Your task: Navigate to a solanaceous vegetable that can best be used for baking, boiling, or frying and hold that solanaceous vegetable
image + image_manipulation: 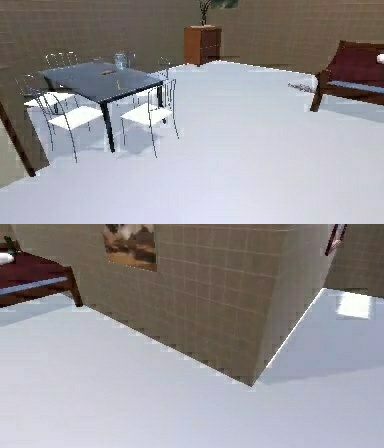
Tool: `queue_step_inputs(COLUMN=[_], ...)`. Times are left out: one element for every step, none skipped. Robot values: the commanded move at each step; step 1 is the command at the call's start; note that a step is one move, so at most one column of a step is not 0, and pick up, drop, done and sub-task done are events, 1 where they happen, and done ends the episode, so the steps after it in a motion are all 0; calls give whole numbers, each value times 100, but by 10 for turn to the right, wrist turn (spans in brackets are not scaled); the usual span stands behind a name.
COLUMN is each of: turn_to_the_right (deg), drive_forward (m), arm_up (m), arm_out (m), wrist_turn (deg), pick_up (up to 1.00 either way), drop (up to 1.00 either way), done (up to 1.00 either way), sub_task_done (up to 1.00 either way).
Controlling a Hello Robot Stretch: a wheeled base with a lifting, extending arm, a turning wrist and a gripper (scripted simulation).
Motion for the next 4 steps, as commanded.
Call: queue_step_inputs(turn_to_the_right=[-450, -60, 0, -60], drive_forward=[0, 0, 10, 0], arm_up=[0, 0, 0, 0], arm_out=[0, 0, 0, 0], wrist_turn=[0, 0, 0, 0], pick_up=[0, 0, 0, 0], drop=[0, 0, 0, 0], done=[0, 0, 0, 0], sub_task_done=[0, 0, 0, 0])
